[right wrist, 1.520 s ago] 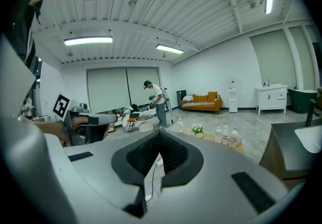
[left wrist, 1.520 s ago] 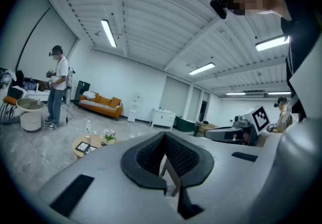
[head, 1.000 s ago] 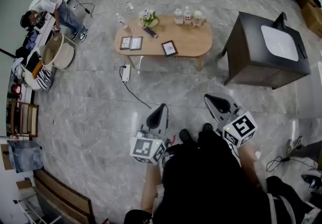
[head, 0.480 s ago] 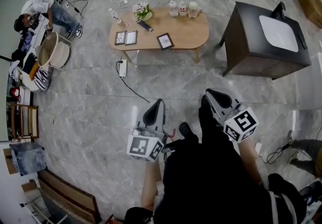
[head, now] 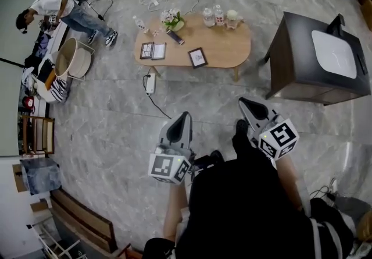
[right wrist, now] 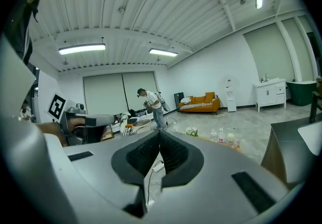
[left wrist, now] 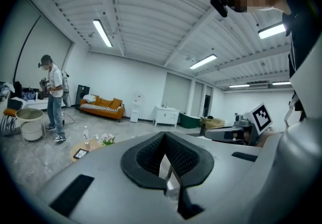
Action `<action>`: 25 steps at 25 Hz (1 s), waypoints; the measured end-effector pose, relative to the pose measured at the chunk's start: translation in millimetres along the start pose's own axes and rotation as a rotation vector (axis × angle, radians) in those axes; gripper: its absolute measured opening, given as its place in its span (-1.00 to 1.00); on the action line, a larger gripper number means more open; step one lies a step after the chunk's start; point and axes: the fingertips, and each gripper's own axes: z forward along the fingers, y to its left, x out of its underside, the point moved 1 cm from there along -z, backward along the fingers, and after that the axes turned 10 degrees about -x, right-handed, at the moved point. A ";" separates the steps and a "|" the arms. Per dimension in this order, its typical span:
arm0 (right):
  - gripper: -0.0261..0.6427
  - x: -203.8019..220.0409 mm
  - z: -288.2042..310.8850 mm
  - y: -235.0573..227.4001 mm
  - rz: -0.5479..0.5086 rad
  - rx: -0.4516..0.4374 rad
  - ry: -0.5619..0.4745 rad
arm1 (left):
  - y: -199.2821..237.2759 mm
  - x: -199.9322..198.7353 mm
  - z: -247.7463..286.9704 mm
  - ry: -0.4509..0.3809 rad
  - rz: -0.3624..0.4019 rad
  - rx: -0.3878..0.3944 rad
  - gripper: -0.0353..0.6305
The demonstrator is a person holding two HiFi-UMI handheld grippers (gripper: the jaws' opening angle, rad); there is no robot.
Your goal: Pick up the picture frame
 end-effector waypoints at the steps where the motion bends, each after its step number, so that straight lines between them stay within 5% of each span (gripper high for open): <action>1: -0.89 -1.9 2.7 -10.9 0.000 -0.010 0.004 | -3.1 -2.7 12.1 -0.002 -0.007 -0.010 -0.86; 11: -0.89 -19.4 21.9 -102.1 -0.025 -0.133 0.069 | -39.2 -15.0 113.4 0.022 -0.012 -0.077 -0.86; 25: -0.89 -12.9 47.2 -148.4 0.028 -0.125 0.098 | -2.4 -6.0 169.7 0.090 -0.039 -0.126 -0.86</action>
